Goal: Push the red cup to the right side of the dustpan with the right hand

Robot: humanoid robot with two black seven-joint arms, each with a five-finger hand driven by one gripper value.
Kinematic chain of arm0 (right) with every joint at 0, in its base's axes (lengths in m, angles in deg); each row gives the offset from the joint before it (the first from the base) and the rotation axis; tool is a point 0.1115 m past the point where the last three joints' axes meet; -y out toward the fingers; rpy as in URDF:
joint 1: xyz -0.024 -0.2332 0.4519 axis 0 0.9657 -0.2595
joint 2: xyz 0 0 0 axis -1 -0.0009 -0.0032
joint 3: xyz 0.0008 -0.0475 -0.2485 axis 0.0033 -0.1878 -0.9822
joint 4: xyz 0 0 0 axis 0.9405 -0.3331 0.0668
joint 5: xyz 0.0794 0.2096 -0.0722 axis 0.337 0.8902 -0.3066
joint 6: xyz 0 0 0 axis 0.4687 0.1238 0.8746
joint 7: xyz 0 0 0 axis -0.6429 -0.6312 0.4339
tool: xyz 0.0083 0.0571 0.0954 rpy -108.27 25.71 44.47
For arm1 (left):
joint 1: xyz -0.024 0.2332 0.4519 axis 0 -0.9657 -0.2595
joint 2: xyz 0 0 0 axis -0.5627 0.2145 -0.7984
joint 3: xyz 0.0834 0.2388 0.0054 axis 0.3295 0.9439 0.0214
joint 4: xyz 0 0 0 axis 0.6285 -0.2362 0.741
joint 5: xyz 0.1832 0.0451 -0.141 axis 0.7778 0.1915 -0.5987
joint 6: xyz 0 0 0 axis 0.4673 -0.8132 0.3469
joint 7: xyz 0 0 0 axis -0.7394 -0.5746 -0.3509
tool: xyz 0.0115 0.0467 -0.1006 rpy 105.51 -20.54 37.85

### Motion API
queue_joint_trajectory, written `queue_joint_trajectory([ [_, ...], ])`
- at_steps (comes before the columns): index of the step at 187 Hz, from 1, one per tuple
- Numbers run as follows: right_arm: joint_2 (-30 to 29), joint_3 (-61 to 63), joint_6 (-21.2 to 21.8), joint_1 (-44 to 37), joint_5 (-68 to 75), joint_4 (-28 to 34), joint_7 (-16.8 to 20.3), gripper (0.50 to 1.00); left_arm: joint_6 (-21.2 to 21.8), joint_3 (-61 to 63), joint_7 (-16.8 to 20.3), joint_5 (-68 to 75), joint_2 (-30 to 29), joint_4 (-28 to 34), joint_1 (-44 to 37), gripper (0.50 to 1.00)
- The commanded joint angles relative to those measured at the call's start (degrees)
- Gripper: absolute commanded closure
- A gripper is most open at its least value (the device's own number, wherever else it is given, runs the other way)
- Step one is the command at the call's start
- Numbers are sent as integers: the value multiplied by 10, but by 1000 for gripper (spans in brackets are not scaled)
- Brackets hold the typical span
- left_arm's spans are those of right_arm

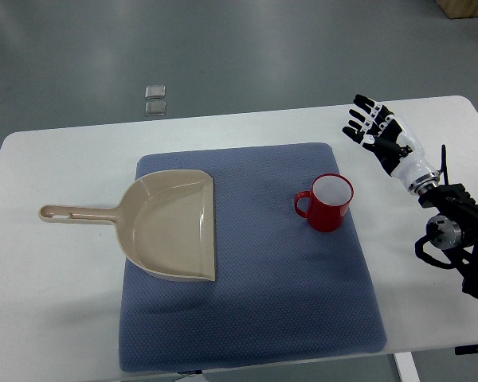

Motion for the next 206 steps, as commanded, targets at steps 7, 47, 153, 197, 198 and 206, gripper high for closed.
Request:
queue_joint_trajectory([
  [7,0,0,0,-1,0,0,0,574,0,1,0,0,0,0,0,500],
  [47,0,0,1,-1,0,0,0,574,0,1,0,0,0,0,0,500],
  [153,7,2,16,2,0,0,0,574,0,4,0,0,0,5,-1,500],
  [197,-1,0,18,6,0,0,0,572,0,4,0,0,0,5,-1,500],
  [198,-1,0,18,6,0,0,0,572,0,4,0,0,0,5,-1,500],
  [206,-2,0,18,6,0,0,0,572,0,4,0,0,0,5,-1,500],
])
